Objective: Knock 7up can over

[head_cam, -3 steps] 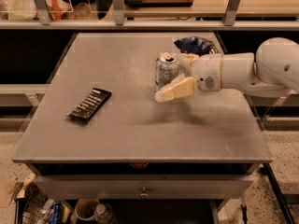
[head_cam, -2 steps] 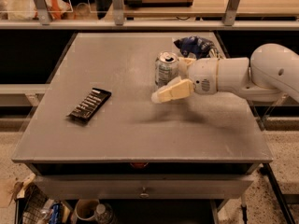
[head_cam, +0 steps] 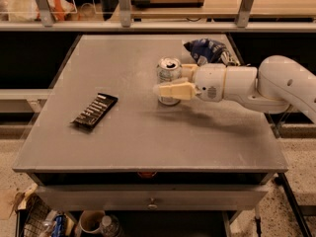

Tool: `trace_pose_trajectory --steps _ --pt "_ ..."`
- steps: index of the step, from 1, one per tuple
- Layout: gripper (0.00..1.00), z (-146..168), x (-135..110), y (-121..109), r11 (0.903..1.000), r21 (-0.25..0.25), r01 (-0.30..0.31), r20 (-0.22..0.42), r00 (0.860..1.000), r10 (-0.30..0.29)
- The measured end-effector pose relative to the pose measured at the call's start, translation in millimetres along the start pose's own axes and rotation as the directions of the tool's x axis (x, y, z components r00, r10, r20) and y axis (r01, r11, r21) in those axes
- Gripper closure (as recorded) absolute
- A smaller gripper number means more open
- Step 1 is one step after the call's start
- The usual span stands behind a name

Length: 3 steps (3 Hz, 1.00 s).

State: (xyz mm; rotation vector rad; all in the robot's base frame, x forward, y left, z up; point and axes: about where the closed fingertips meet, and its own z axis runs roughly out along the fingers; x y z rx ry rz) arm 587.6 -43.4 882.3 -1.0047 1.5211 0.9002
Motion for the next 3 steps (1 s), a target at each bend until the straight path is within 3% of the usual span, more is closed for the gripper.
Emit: trace_pose_trajectory --steps 1,2,3 --pt "0.63 3 -21 1 0.9983 -0.023 0.053 0.070 0.996 -0.051" --pt "0.87 0 -54 5 0.9807 -0.049 0.189 0.075 0.980 -0.185" --pt "1.00 -11 -91 9 0.9016 -0.129 0.413 -0.027 0.907 -0.420"
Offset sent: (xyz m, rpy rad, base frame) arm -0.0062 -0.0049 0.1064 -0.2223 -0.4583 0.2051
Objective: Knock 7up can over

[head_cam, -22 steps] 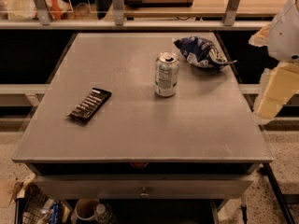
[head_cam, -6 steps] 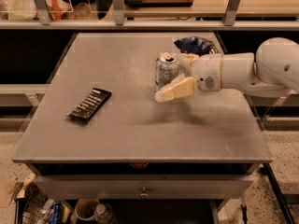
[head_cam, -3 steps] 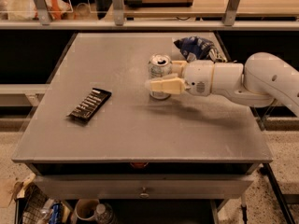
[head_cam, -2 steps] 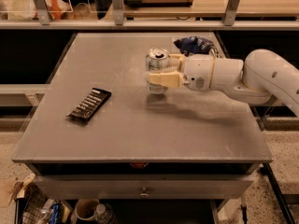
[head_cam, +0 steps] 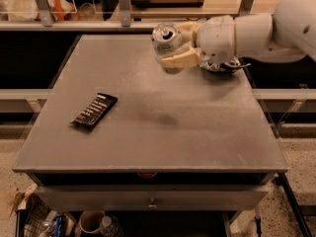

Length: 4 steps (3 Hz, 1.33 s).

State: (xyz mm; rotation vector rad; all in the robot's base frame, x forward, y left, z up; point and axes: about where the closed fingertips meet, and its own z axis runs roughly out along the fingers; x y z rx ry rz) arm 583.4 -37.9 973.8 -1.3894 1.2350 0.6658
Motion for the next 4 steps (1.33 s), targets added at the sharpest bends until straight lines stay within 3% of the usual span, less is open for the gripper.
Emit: trace_pose_trajectory --steps 1,2,3,4 --pt "1.00 -9 -15 -6 0.9629 -0.150 0.224 -0.159 0.956 -0.247" --pt "1.00 -18 -16 4 0.8915 -0.308 0.333 -0.259 0.872 -0.415" --pt "1.00 -31 -11 11 0.8241 -0.395 0.406 -0.340 0.769 -0.542" --pt "1.00 -41 9 17 0.7732 -0.456 0.441 -0.388 0.684 -0.618"
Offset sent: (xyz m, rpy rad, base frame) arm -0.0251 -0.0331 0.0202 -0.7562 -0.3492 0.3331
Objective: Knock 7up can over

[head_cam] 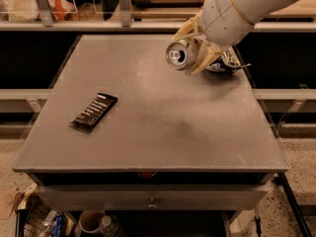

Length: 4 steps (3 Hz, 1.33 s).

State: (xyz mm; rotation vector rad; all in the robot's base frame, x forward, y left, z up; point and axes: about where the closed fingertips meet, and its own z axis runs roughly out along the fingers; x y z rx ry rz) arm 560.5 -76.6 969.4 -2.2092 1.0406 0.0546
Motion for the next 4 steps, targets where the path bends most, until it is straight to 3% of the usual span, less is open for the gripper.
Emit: trace_pose_trajectory --steps 1,2,3,4 --pt "1.00 10 9 25 0.9942 -0.055 0.092 -0.087 0.992 -0.097" --pt "1.00 26 14 56 0.9767 -0.130 0.171 -0.138 0.972 -0.188" --pt "1.00 39 13 81 0.9566 -0.194 0.218 -0.147 0.958 -0.248" --pt "1.00 46 9 99 0.9435 -0.225 0.243 -0.132 0.952 -0.277"
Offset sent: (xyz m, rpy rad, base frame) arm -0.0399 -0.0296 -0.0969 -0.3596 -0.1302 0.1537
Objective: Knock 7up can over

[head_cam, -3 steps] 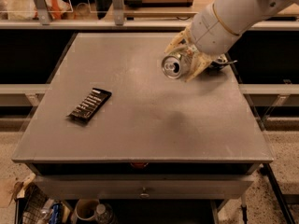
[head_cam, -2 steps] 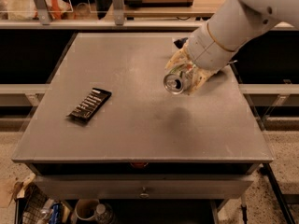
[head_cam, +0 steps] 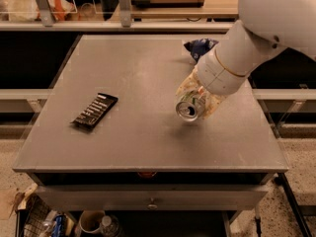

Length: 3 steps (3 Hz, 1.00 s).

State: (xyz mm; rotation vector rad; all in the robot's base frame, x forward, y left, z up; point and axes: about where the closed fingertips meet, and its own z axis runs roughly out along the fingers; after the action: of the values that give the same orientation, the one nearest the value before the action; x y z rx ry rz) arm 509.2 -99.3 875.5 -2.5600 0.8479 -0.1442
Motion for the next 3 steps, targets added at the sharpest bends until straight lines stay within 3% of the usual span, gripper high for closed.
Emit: trace_pose_trajectory --steps 2,3 --pt "1.00 13 -16 21 0.9989 -0.032 0.034 0.027 0.999 -0.033" --pt "1.00 17 -20 25 0.9991 -0.035 0.023 0.045 0.999 -0.021"
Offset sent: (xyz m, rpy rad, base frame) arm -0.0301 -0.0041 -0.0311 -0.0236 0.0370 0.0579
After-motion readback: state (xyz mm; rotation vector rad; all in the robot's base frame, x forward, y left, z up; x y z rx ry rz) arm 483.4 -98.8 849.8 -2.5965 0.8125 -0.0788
